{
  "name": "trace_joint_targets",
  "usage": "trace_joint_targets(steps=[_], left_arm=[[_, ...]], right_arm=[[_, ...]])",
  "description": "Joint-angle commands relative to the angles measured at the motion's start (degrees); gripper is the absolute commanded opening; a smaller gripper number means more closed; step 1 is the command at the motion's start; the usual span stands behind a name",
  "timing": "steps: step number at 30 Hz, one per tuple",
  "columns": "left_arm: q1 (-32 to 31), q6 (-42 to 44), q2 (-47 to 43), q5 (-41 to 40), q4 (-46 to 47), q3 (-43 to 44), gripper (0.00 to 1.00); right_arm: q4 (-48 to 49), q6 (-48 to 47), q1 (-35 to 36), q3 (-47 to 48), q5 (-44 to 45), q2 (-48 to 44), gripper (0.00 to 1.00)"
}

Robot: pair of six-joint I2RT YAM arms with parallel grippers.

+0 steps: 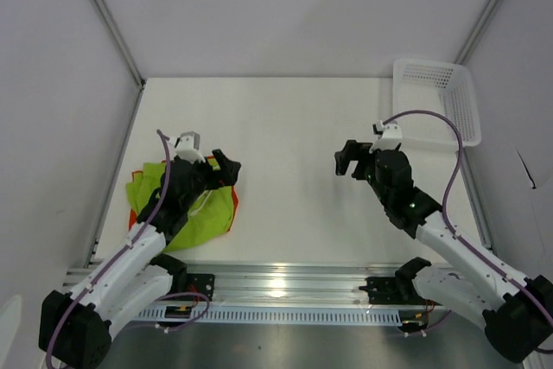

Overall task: Fold and stack the shorts
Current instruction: Neatly place the folded shorts to the corner

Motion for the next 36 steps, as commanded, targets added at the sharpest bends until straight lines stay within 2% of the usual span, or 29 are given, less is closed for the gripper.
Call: trace_joint_targets(steps=[1, 7, 12, 16, 36], left_arm=[[-1.5, 2.5, -6.7, -2.4, 9.6, -7.7, 0.99], [-2.5, 6.3, -15.6, -3.0, 9.0, -12.0, 0.99], [-2.5, 6.8, -18.4, -3.8, 9.6, -16.4, 0.99], [-2.4, 6.9, -21.1, -4.1, 10.5, -18.0, 0.99], [-2.5, 6.8, -18.8, -6.3, 9.4, -16.8, 0.99]], right_arm=[[4.8, -1.4, -0.1, -5.2, 6.1, -6.3, 1.00], [11.6, -0.1, -0.1, -17.8, 11.0, -12.3, 0.99], [16.9, -0.2, -0.1, -21.1, 10.9, -9.7, 0.99], [17.3, 0.2, -0.1, -20.7, 11.4, -7.0, 0.99], [16.6, 0.5, -0.1, -19.9, 11.0, -6.8, 1.00]])
